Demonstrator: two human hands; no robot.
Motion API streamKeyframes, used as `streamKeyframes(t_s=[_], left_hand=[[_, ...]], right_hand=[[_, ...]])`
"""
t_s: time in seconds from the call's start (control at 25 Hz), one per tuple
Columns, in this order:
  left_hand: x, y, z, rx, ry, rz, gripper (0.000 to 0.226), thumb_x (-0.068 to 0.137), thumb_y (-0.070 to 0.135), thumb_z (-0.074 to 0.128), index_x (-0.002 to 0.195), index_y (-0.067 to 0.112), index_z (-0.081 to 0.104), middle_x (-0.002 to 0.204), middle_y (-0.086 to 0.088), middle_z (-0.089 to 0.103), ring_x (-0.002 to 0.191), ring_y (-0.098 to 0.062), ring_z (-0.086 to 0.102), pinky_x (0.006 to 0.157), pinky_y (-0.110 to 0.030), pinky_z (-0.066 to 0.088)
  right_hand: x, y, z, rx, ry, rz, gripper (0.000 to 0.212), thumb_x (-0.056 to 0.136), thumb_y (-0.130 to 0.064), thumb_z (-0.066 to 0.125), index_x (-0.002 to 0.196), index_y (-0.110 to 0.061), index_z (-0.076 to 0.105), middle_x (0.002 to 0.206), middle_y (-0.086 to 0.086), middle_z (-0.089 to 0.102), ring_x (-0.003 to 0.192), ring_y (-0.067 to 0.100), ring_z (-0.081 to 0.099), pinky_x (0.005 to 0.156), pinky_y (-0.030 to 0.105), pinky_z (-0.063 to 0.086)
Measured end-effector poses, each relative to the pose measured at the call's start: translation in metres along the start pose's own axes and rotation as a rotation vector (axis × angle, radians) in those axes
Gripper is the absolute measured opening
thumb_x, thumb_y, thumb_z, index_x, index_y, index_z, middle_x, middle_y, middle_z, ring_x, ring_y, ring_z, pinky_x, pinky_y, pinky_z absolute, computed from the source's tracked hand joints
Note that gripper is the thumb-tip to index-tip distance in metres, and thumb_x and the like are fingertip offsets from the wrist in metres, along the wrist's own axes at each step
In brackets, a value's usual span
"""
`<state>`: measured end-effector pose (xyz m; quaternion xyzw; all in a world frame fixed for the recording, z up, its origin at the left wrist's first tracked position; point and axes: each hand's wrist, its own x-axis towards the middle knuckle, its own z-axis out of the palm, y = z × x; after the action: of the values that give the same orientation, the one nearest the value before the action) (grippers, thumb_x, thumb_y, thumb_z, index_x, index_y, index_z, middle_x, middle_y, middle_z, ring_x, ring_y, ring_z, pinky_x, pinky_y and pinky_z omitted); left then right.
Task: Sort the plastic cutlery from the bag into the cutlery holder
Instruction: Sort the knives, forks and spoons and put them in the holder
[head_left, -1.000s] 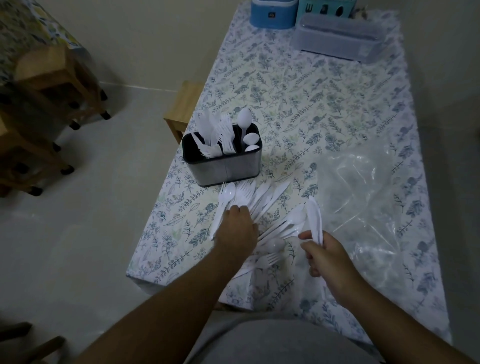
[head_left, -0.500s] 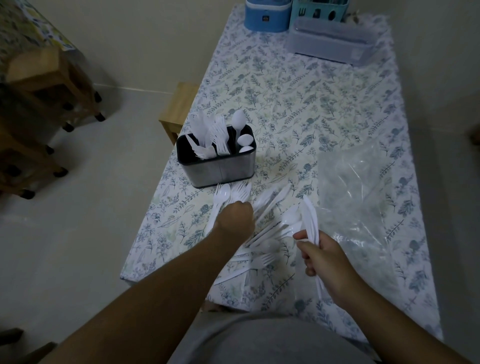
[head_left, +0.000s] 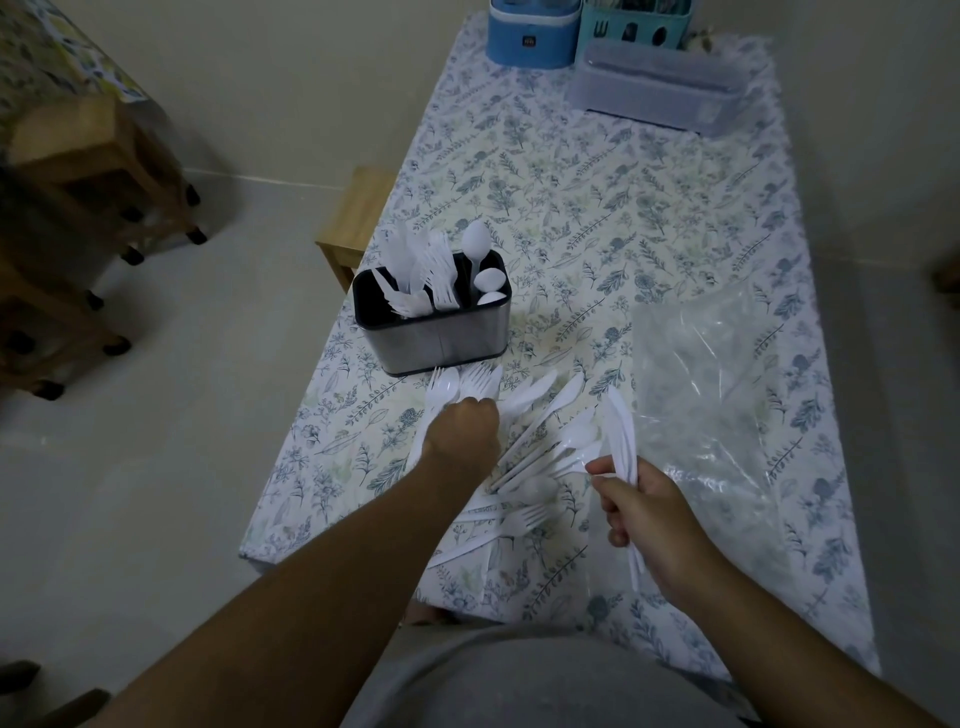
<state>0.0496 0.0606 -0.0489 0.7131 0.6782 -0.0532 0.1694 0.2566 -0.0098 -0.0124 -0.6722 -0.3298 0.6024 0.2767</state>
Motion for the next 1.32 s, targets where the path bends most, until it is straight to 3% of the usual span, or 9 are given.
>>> streamKeyframes(t_s=[0.28,0.44,0.56,0.68,1.0,1.08,1.16,1.24,1.32], left_hand=[[0.001,-0.011,-0.014,-0.137,-0.075,-0.018,0.017,0.081,0.019,0.067,0.094,0.008,0.065,0.077,-0.004,0.054,0.072,-0.021,0.055,0.059,-0.028,0.041],[-0.026,-0.004,-0.029,-0.578,0.032,-0.098,0.023,0.08,0.014,0.071,0.06,0.014,0.058,0.053,0.003,0.052,0.044,-0.01,0.042,0.045,-0.021,0.037],[-0.063,0.018,-0.037,-0.8,-0.009,-0.045,0.023,0.088,0.016,0.071,0.066,0.014,0.068,0.055,-0.002,0.063,0.039,-0.004,0.045,0.045,-0.018,0.046],[-0.088,0.034,-0.038,-0.899,-0.011,0.046,0.031,0.093,0.015,0.066,0.063,0.024,0.066,0.047,0.01,0.056,0.039,0.001,0.044,0.045,-0.012,0.036],[-0.09,0.036,-0.048,-0.728,0.145,0.105,0.016,0.098,0.018,0.06,0.09,0.018,0.074,0.064,0.014,0.053,0.054,0.001,0.052,0.057,-0.014,0.036],[-0.098,0.036,-0.052,-0.959,0.222,0.004,0.017,0.097,0.019,0.063,0.108,0.021,0.075,0.074,0.017,0.067,0.066,0.006,0.062,0.063,-0.008,0.043],[-0.102,0.033,-0.049,-1.242,0.271,-0.271,0.021,0.098,0.025,0.059,0.114,0.022,0.073,0.094,0.012,0.074,0.087,0.003,0.067,0.081,-0.016,0.051],[-0.099,0.036,-0.042,-1.615,0.128,-0.576,0.031,0.102,0.037,0.048,0.117,0.018,0.067,0.112,0.002,0.071,0.105,-0.01,0.065,0.097,-0.031,0.048],[-0.098,0.047,-0.04,-1.935,-0.091,-0.64,0.047,0.104,0.05,0.035,0.122,0.015,0.061,0.123,-0.005,0.066,0.115,-0.019,0.061,0.107,-0.04,0.042]], right_hand=[[-0.002,-0.002,0.005,0.047,-0.001,0.017,0.014,0.097,-0.006,0.058,0.103,-0.012,0.068,0.066,0.002,0.047,0.051,0.014,0.038,0.051,0.031,0.037],[-0.004,-0.01,0.012,0.103,0.009,-0.022,0.013,0.096,-0.013,0.064,0.105,-0.019,0.071,0.064,-0.002,0.049,0.051,0.012,0.041,0.051,0.03,0.04],[-0.008,-0.02,0.024,0.088,-0.034,-0.074,0.014,0.094,-0.031,0.071,0.101,-0.02,0.073,0.062,-0.007,0.051,0.051,0.009,0.045,0.053,0.03,0.043],[-0.012,-0.025,0.04,0.147,-0.103,-0.02,0.025,0.09,-0.032,0.075,0.102,-0.01,0.072,0.06,-0.006,0.055,0.051,0.009,0.045,0.051,0.029,0.04],[-0.007,-0.054,0.055,0.361,-0.106,0.106,0.011,0.096,-0.02,0.067,0.091,-0.011,0.064,0.064,0.002,0.054,0.046,0.009,0.041,0.043,0.024,0.033],[-0.003,-0.063,0.056,0.361,-0.08,0.093,0.016,0.099,-0.022,0.063,0.091,-0.009,0.063,0.062,0.0,0.054,0.045,0.008,0.042,0.042,0.023,0.035],[0.004,-0.071,0.052,0.478,-0.051,0.106,0.017,0.101,-0.023,0.06,0.094,-0.008,0.062,0.069,0.002,0.058,0.047,0.009,0.041,0.041,0.022,0.036],[0.006,-0.074,0.049,0.578,-0.018,0.113,0.016,0.102,-0.024,0.059,0.096,-0.01,0.063,0.079,0.004,0.062,0.054,0.012,0.045,0.047,0.024,0.041],[0.002,-0.065,0.058,0.535,-0.037,0.083,0.019,0.102,-0.027,0.058,0.101,-0.009,0.064,0.081,0.005,0.067,0.066,0.018,0.059,0.061,0.033,0.052]])
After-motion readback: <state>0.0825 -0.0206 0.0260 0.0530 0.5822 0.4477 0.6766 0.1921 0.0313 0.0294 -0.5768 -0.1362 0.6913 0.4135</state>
